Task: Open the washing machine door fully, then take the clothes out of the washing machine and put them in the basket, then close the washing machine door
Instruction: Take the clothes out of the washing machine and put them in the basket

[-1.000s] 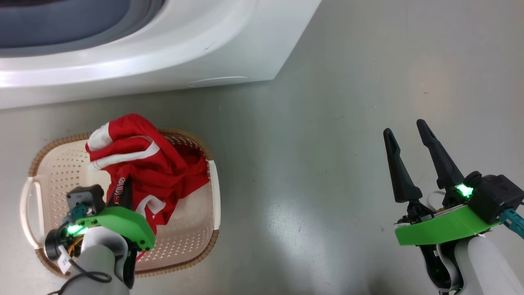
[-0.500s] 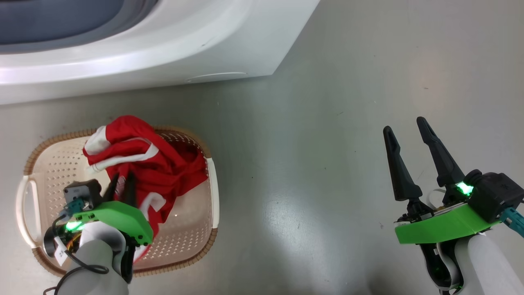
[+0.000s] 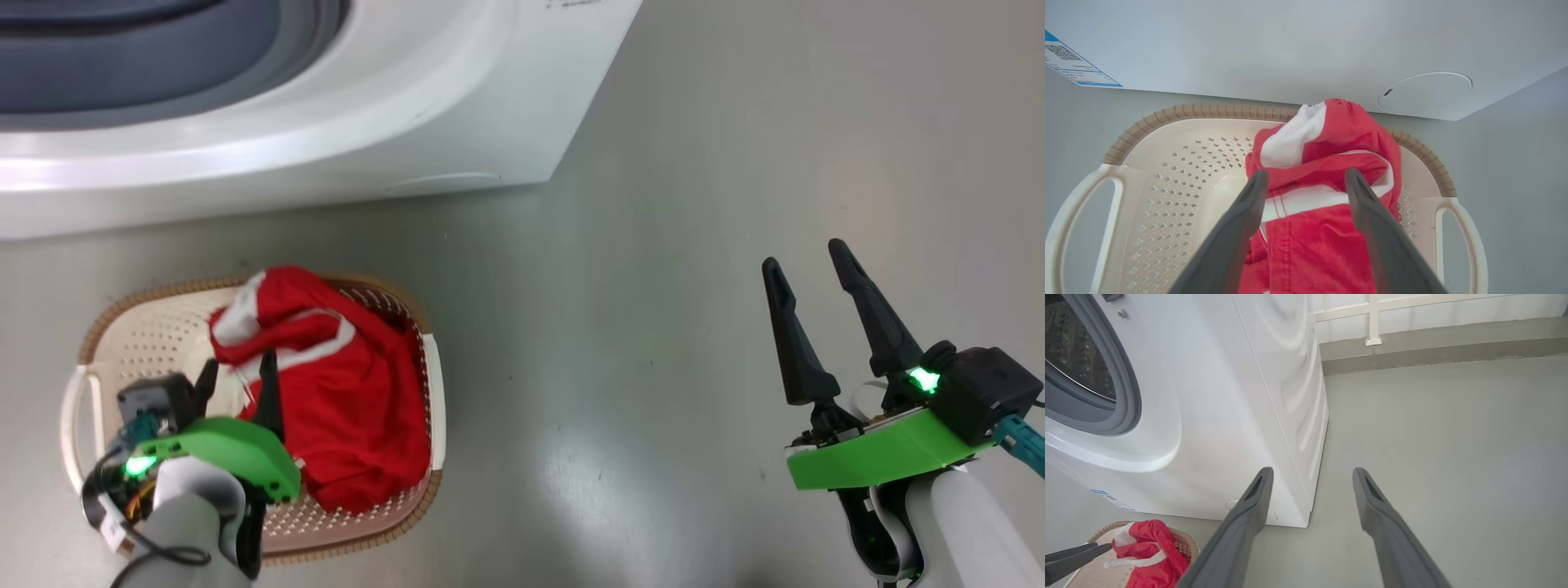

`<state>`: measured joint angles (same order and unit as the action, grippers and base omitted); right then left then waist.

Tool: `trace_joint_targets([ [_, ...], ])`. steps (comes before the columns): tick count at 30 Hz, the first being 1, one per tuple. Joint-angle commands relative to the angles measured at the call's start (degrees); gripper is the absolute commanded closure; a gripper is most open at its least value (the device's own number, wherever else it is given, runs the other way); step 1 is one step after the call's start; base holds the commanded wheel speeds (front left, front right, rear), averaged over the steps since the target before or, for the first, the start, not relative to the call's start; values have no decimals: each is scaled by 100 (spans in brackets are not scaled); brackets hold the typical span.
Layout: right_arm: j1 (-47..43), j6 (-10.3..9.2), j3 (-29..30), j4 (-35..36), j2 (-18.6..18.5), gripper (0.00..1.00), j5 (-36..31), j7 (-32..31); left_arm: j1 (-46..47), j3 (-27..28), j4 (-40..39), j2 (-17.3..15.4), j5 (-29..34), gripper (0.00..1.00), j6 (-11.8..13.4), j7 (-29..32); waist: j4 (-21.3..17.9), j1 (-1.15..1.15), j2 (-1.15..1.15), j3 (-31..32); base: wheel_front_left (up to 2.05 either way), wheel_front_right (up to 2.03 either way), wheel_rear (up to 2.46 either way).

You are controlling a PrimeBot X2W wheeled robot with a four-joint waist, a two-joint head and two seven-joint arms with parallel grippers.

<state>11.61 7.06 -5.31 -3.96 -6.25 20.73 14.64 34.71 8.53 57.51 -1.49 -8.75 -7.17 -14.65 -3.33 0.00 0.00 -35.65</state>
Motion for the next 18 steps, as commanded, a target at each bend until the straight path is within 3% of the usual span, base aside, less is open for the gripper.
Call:
trace_joint_targets([
  [1, -168, 43, -152, 91, -45, 0, -15, 36, -342, 154, -139, -165, -75, 0, -30, -35, 18, 0, 0, 204, 0, 0, 0],
  [18, -516, 43, -237, -110, -157, 0, 65, 36, -1161, 91, -1447, -152, -203, 0, -31, -35, 195, 0, 0, 1373, 0, 0, 0],
])
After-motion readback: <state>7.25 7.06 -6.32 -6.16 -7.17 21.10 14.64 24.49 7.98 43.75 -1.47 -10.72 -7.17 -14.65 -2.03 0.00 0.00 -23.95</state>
